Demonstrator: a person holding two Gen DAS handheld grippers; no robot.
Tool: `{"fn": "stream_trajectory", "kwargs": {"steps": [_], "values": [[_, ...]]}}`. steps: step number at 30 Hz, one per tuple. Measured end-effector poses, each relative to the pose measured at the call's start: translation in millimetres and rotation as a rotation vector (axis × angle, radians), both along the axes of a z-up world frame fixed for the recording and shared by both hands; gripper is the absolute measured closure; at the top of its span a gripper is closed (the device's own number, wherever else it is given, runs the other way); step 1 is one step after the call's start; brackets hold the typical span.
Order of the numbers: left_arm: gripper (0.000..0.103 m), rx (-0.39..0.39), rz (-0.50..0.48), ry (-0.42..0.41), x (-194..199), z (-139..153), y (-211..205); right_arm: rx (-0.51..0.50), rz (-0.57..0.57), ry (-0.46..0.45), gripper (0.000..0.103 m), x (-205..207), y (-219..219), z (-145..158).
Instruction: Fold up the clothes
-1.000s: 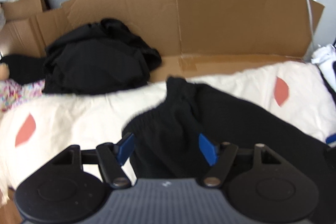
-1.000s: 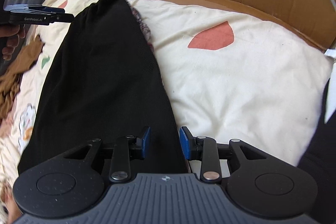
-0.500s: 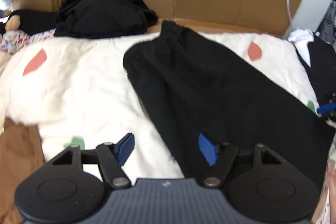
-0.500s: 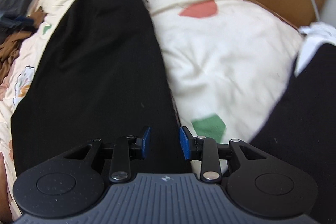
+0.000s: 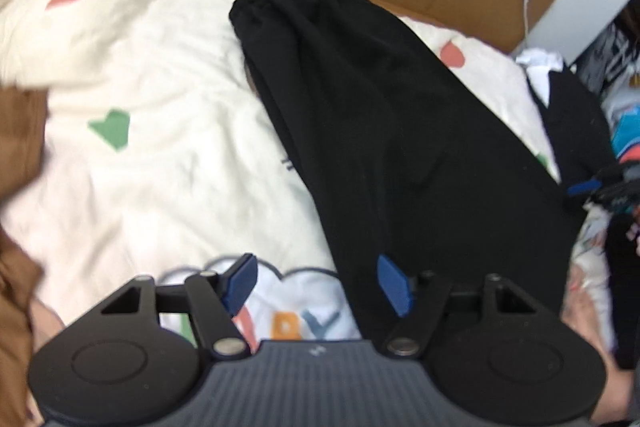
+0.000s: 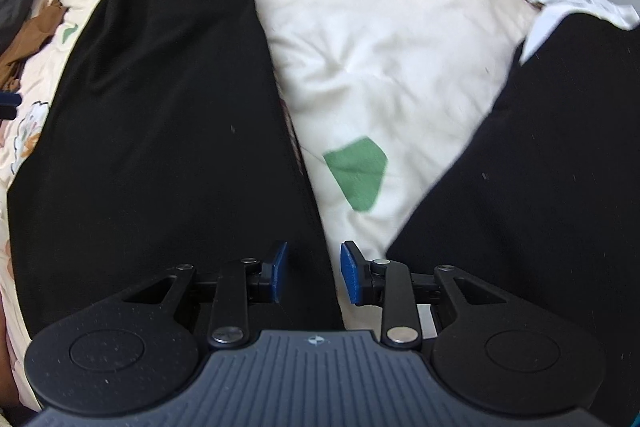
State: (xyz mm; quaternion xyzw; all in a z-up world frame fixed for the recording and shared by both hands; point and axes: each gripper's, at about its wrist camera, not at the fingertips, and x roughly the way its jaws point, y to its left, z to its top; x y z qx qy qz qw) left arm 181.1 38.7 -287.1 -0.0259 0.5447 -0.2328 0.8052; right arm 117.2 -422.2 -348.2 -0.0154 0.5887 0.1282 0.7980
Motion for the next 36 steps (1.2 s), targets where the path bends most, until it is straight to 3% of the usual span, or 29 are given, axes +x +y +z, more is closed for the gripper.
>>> {"fn": "stream_trajectory", "kwargs": {"steps": [1,17,24,27,33,35,36], "values": [[0.034,-0.008,0.008,0.007,-3,-1,2,-0.002,0.01,0.001,0.095,-2,0,-1],[0.034,0.006,-0.019,0.062,-27,-23,-3,0.021,0.008,-0.011,0.098,-14,-16,-1],[0.033,-0.012,0.006,0.105,-29,-37,-1,0.037,-0.015,-0.033,0.088,-14,-13,5],[0.033,-0.051,0.038,0.133,-26,-41,1,0.034,-0.02,-0.056,0.069,-12,-14,11],[0.031,-0.04,0.025,0.127,-29,-49,-5,0.053,-0.067,-0.064,0.064,0,-17,8],[0.04,-0.017,0.008,0.112,-31,-49,-7,0.044,-0.056,-0.047,0.064,2,-15,2],[0.052,0.007,-0.01,0.099,-33,-48,-9,0.04,-0.05,-0.037,0.064,2,-14,-1]]}}
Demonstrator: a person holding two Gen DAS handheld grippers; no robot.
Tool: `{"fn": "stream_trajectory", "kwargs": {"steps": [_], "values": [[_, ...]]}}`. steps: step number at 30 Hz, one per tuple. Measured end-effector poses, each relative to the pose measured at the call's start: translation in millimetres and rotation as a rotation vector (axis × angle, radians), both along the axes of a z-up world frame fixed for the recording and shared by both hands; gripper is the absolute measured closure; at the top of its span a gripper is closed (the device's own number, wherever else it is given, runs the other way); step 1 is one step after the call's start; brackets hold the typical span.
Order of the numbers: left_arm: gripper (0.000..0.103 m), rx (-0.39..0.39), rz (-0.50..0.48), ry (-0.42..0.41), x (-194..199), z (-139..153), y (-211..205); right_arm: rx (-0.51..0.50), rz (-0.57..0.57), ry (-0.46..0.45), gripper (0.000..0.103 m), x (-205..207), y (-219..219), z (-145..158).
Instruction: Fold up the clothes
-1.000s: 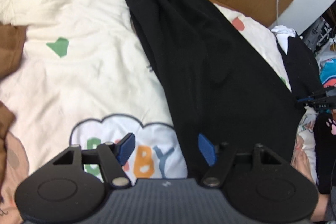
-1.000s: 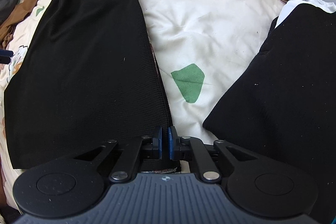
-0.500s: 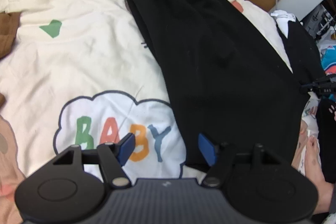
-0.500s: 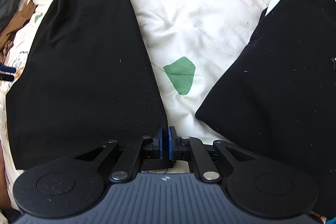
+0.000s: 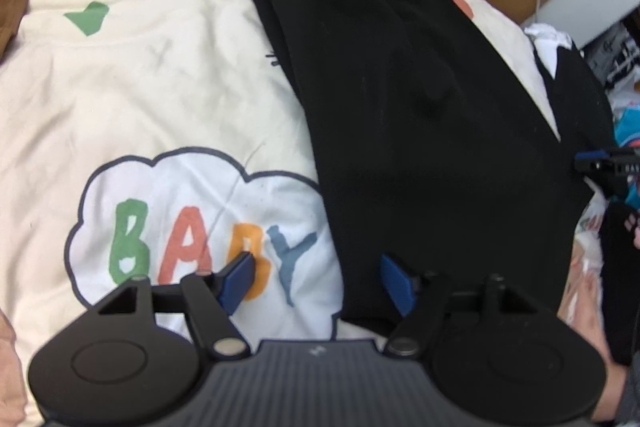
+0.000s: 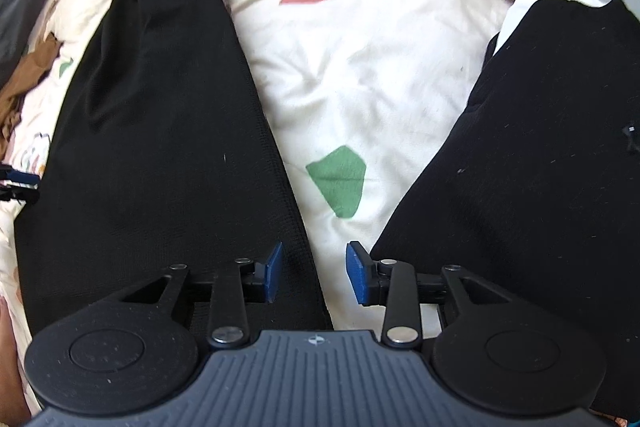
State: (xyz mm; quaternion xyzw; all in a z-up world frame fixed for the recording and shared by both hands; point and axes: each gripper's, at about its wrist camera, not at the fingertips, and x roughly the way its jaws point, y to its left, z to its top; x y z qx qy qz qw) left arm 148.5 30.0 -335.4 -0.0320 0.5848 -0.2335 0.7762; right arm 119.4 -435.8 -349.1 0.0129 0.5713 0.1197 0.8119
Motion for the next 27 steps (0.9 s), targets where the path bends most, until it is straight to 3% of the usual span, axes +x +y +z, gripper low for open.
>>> {"fn": "stream_trajectory", "kwargs": {"steps": [1,3,6,14,21,27], "values": [[0.071,0.014,-0.022,-0.007,-1,0,-1,-0.011,0.014,0.013,0.064,0,2,-4],[0.099,-0.02,-0.034,0.029,-1,-2,2,-0.032,0.031,0.024,0.064,-2,5,-7],[0.103,-0.011,-0.04,0.035,-3,-1,5,-0.05,0.042,0.03,0.064,-3,4,-9],[0.101,-0.024,0.0,0.048,-7,7,23,-0.017,0.008,-0.014,0.064,-7,-10,2],[0.061,-0.071,0.057,0.016,11,16,23,-0.002,0.011,-0.018,0.064,-8,-13,4],[0.06,-0.116,0.057,0.04,18,9,17,0.018,-0.004,-0.024,0.064,-4,-12,5]]}}
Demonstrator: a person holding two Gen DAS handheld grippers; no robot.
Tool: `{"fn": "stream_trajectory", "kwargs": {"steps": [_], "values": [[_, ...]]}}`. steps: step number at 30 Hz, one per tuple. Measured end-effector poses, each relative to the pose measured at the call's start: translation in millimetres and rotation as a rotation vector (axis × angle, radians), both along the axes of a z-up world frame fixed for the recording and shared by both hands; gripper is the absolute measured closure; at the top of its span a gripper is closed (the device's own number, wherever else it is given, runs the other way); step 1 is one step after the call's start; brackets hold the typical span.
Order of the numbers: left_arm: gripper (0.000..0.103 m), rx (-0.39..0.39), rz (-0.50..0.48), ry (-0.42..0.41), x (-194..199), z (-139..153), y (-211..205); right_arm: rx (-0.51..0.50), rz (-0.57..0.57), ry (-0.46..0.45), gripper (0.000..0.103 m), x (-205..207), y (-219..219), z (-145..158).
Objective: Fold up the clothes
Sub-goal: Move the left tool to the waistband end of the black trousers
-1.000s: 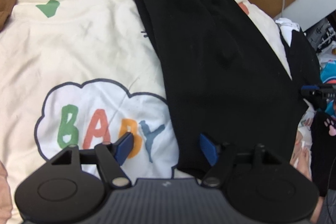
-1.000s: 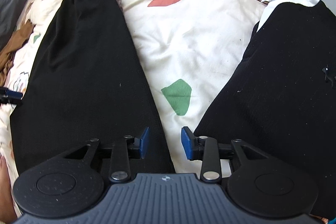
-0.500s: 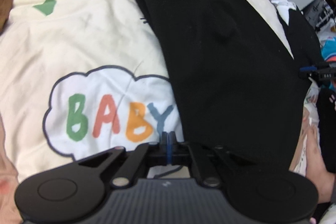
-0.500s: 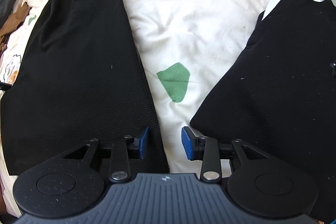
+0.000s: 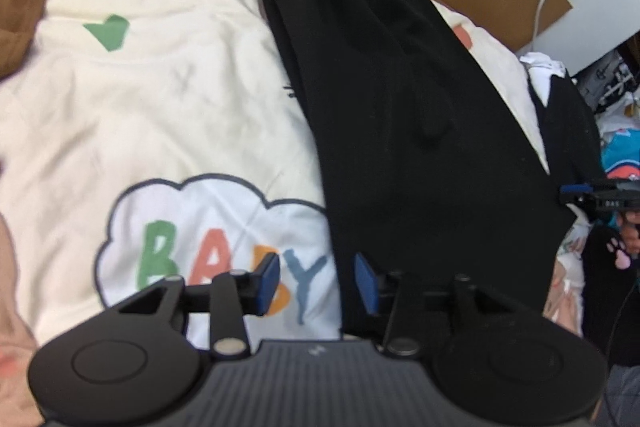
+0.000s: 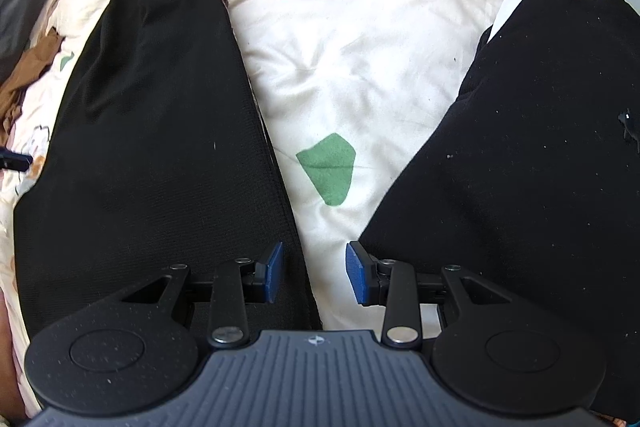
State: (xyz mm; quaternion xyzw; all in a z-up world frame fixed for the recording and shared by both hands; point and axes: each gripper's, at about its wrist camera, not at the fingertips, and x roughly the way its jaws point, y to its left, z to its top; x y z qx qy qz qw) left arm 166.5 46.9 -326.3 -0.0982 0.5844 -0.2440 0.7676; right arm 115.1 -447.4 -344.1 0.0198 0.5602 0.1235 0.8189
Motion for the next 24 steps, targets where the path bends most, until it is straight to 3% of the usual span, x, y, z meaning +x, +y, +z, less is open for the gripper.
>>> {"fn": "stream_trajectory", "kwargs": {"steps": [3,5,7,14,17,19,24], "values": [[0.062,-0.023,-0.026,0.034,-4,-9,-7,-0.004,0.01,0.005,0.064,3,3,-1],[0.07,-0.021,-0.045,0.052,-8,-14,-10,-0.013,0.017,0.019,0.064,5,5,-4],[0.1,-0.016,-0.061,0.066,-12,-20,-13,-0.025,0.019,0.033,0.064,6,7,-8],[0.097,-0.034,-0.04,0.076,-19,-13,-1,-0.017,0.031,0.053,0.064,4,4,-10],[0.085,-0.062,-0.01,0.102,-24,-4,5,0.002,0.04,0.064,0.064,5,0,-9],[0.07,-0.087,0.008,0.116,-28,-1,9,0.013,0.044,0.072,0.064,7,-2,-9],[0.064,-0.158,-0.003,0.166,-47,4,1,0.033,0.056,0.104,0.064,11,-5,-11]]}}
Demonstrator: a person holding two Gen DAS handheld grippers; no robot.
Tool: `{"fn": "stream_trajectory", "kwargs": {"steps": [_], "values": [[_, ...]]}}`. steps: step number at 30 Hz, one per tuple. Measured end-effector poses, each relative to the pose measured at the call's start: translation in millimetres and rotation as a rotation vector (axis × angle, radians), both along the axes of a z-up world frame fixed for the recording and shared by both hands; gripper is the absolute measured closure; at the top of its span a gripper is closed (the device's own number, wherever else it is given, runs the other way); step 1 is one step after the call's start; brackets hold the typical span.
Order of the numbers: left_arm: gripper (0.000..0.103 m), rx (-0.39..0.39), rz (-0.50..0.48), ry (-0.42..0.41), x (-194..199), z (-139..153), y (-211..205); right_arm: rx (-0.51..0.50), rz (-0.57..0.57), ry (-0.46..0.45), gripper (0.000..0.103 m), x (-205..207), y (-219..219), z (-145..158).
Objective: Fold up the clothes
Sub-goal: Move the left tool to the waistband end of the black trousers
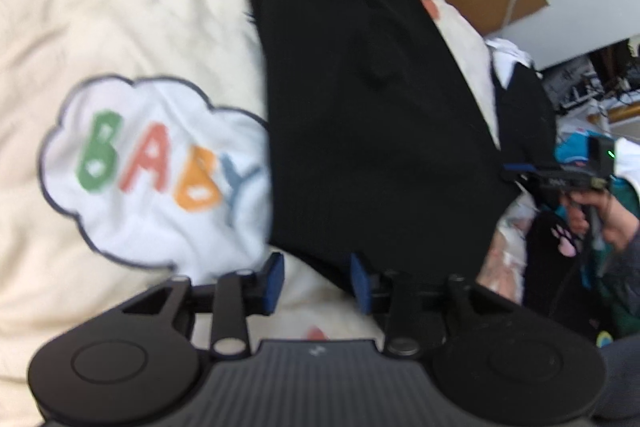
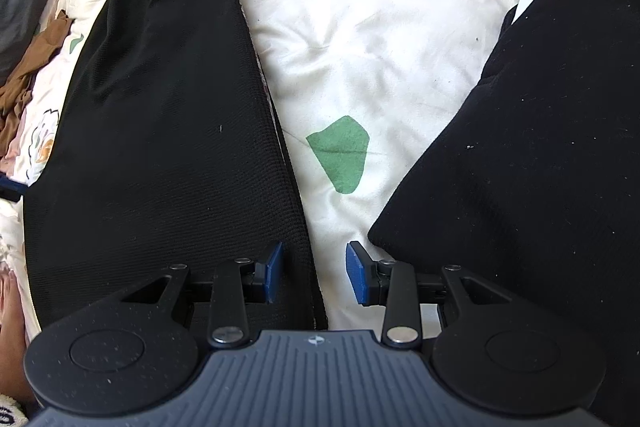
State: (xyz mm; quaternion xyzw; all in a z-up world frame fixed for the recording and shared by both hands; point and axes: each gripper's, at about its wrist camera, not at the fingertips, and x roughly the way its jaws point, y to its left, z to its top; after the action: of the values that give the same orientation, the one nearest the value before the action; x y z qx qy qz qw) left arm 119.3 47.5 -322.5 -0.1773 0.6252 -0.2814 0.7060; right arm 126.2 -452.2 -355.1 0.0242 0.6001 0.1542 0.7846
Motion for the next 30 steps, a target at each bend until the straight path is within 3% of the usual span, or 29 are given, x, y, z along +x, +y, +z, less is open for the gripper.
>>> {"fn": "stream_trajectory", "kwargs": {"steps": [7,19,30], "values": [[0.063,-0.074,-0.017,0.096,-22,-15,-36,0.017,-0.007,0.022,0.064,-5,-4,-3],[0.065,-0.057,-0.004,0.183,-48,-33,-53,0.017,0.01,0.024,0.064,-6,-1,-3],[0.065,-0.054,-0.041,0.195,-60,-38,-68,0.008,0.03,0.037,0.064,-9,6,-7]]}}
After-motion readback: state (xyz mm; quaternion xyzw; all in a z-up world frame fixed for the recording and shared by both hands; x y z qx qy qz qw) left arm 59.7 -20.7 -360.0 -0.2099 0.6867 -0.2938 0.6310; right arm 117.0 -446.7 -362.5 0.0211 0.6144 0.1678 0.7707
